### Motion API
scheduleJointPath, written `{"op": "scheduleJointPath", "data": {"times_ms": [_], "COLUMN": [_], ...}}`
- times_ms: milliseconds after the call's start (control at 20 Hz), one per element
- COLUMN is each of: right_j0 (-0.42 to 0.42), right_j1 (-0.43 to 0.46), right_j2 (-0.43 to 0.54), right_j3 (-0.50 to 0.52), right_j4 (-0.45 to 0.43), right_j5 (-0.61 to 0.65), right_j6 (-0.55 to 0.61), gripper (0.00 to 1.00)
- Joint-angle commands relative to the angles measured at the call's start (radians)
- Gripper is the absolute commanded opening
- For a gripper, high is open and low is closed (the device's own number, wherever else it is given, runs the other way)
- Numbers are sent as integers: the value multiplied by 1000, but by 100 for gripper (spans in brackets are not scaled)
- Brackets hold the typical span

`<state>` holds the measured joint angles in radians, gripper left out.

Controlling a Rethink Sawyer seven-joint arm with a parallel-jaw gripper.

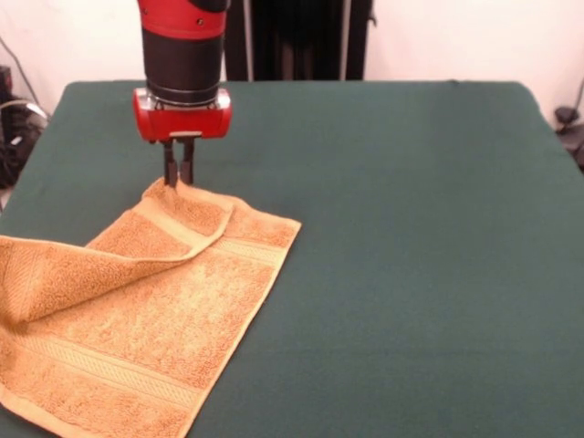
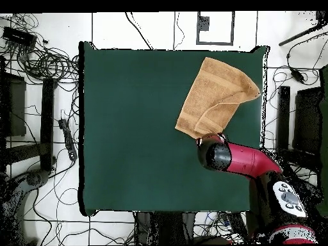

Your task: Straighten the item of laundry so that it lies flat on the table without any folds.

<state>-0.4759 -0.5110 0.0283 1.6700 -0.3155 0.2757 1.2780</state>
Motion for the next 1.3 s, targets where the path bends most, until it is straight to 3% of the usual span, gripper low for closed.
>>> {"op": "scheduleJointPath", "data": {"times_ms": [50, 1300], "right_j0": [13, -54], "right_j1": [84, 57], "right_j2": [47, 40], "right_j3": [25, 141], "right_j4": [97, 110], "right_j5": [-86, -169], "right_j6": [291, 270], "gripper": [0, 0]}}
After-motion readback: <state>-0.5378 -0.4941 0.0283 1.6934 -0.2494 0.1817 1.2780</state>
